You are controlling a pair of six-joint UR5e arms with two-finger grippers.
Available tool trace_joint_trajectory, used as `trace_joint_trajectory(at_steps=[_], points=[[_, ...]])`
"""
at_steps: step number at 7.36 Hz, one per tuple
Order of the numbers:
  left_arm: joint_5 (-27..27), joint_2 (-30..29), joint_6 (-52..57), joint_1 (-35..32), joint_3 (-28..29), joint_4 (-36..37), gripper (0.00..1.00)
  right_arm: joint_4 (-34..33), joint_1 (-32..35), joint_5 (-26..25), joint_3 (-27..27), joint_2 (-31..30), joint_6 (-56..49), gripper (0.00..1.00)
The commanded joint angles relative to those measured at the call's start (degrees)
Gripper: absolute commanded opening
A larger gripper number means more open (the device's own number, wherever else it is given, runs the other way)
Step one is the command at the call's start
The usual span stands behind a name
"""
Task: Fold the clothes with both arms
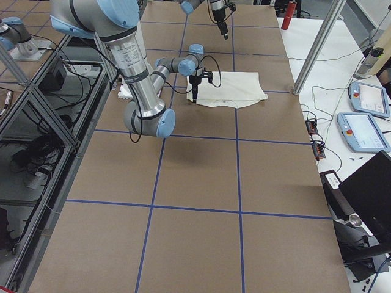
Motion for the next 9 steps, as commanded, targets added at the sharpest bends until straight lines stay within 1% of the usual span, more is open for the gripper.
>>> trace_joint_trajectory(at_steps=[1, 5, 9], points=[[-0.1, 0.0, 0.0, 0.1, 0.1, 0.0, 1.00, -0.3, 0.0, 0.0, -0.1, 0.0, 0.0, 1.00], [-0.1, 0.1, 0.0, 0.1, 0.1, 0.0, 1.00, 0.1, -0.1, 1.9, -0.2, 0.7, 0.0, 1.00], [-0.1, 0.0, 0.0, 0.1, 0.1, 0.0, 1.00, -0.1, -0.2, 2.0, -0.4, 0.3, 0.0, 1.00]])
